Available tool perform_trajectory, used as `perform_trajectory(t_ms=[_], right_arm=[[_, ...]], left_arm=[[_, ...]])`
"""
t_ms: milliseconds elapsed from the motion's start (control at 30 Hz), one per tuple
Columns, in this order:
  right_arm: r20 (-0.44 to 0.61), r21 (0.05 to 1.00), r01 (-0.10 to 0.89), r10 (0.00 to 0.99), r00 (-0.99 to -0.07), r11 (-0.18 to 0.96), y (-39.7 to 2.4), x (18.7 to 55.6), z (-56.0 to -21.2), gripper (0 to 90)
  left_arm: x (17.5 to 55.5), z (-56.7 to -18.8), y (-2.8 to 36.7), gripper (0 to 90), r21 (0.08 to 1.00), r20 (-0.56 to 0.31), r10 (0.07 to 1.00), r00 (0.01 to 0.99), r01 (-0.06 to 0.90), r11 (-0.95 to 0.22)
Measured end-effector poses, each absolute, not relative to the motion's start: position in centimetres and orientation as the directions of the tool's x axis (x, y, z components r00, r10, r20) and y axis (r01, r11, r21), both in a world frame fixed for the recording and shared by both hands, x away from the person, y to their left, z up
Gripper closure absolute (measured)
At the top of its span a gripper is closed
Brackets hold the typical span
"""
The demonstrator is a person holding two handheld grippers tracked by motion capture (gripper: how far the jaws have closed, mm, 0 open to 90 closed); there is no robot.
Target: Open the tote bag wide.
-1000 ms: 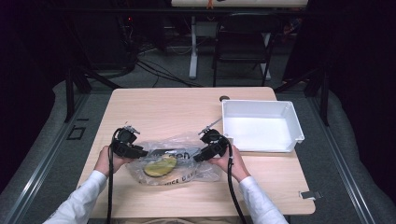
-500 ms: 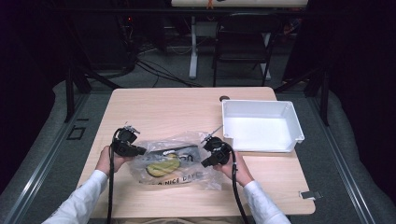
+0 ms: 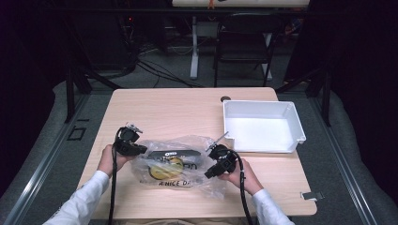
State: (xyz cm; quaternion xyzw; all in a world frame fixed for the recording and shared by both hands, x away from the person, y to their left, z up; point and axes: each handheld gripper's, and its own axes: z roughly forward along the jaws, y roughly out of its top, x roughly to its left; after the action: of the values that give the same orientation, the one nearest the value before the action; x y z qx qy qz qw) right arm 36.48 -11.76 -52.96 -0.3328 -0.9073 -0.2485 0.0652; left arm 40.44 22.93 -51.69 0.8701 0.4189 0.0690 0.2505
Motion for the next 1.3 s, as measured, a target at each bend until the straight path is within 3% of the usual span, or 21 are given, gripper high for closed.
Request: perform_trajectory(t_ms=[100,167,300,400,500,700,967,1300], right_arm=[[0.276,0.473,0.613,0.554,-0.785,0.633,-11.6,36.7,-51.2,66.6],[0.236,0.548,0.578,0.551,-0.8,0.605,-11.3,36.9,-49.7,77.9],[0.149,0.598,0.528,0.563,-0.813,0.603,-10.4,37.1,-49.0,86.7],[0.107,0.593,0.523,0.584,-0.805,0.612,-9.2,37.8,-49.7,87.7],[0.044,0.569,0.55,0.645,-0.763,0.611,-8.6,39.0,-51.1,84.7],[0.048,0.578,0.586,0.693,-0.72,0.569,-9.0,40.1,-52.4,88.2],[0.021,0.537,0.618,0.723,-0.691,0.574,-8.9,40.5,-54.0,90.0],[-0.105,0.472,0.624,0.743,-0.661,0.622,-8.7,40.6,-55.0,90.0]], left_arm=[[40.0,-50.7,23.2,81.2,0.523,-0.095,0.763,0.64,0.684,-0.509],[39.6,-49.6,23.2,80.6,0.552,-0.105,0.753,0.649,0.668,-0.499],[39.0,-48.5,22.9,80.6,0.58,-0.121,0.734,0.668,0.648,-0.494],[38.6,-48.6,21.9,80.4,0.571,-0.162,0.679,0.716,0.629,-0.528],[38.2,-49.5,20.8,74.7,0.526,-0.148,0.644,0.751,0.611,-0.592],[36.9,-50.7,21.5,69.4,0.47,-0.168,0.612,0.772,0.609,-0.639],[35.4,-52.2,22.0,86.7,0.399,-0.155,0.596,0.788,0.602,-0.692],[35.8,-54.1,21.8,90.0,0.304,-0.135,0.608,0.782,0.617,-0.726]])
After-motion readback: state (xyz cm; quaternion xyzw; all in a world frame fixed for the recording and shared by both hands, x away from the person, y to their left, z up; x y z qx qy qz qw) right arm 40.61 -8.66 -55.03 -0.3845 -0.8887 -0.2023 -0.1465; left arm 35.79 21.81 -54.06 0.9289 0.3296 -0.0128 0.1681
